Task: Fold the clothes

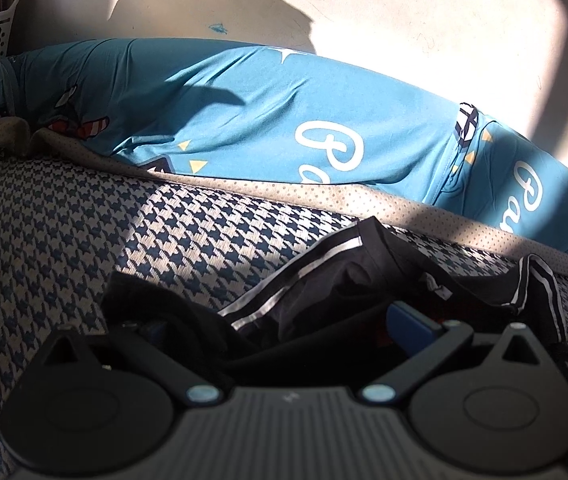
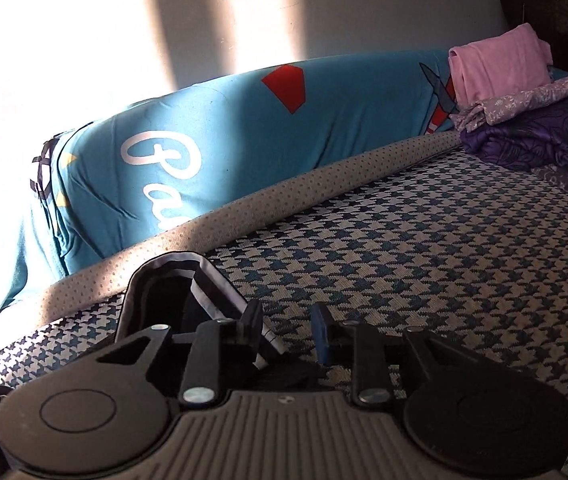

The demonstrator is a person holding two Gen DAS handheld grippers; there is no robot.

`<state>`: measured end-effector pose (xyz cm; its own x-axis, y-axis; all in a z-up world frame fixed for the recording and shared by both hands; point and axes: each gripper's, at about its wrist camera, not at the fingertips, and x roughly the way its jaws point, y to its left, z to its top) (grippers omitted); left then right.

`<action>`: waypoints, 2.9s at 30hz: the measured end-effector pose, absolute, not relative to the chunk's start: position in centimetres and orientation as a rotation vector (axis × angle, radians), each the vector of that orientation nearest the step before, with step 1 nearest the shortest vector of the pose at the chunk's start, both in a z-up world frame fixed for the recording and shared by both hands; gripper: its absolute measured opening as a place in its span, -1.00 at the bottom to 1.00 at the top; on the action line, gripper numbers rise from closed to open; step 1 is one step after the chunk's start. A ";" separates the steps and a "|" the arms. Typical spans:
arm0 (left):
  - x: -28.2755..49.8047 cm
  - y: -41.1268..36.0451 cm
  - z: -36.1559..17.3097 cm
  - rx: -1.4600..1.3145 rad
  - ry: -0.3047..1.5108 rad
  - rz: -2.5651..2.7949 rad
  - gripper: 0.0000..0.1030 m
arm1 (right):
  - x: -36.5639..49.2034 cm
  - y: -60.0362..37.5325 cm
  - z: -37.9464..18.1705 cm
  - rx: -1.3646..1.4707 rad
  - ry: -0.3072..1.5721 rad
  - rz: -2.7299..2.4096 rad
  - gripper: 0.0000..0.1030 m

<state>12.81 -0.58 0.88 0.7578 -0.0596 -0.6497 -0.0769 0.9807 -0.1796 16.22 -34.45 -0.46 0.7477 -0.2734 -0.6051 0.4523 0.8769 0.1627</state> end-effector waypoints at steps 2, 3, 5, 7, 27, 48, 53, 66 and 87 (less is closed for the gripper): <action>12.8 -0.6 0.9 -0.197 0.710 0.011 0.99 | 16.2 -34.2 -0.5 0.320 0.619 -0.381 -0.48; 12.8 -0.7 0.9 -0.195 0.709 0.013 0.99 | 16.2 -34.1 -0.6 0.325 0.625 -0.370 -0.48; 12.7 -0.7 0.9 -0.191 0.704 0.018 1.00 | 16.2 -33.9 -0.5 0.329 0.632 -0.340 -0.45; 12.5 -0.7 1.0 -0.188 0.700 0.018 1.00 | 16.0 -33.7 -0.4 0.330 0.640 -0.315 -0.41; 9.9 -2.7 0.8 -0.132 0.757 -0.120 0.99 | 10.3 -35.1 1.9 0.421 0.729 -0.200 -0.10; 9.4 -6.3 -2.7 -0.053 0.885 -0.276 1.00 | 12.3 -32.7 -1.9 0.437 0.824 -0.129 -0.80; 9.4 -6.8 -3.5 -0.001 0.916 -0.266 1.00 | 11.8 -32.7 -0.1 0.379 0.705 -0.187 -0.92; 10.8 -3.1 -4.7 0.000 1.027 -0.089 1.00 | 11.8 -37.2 1.3 0.401 0.684 -0.478 -0.90; 5.6 -4.2 -0.9 -0.093 0.908 -0.206 1.00 | 4.4 -38.2 1.4 0.506 0.785 -0.255 -0.12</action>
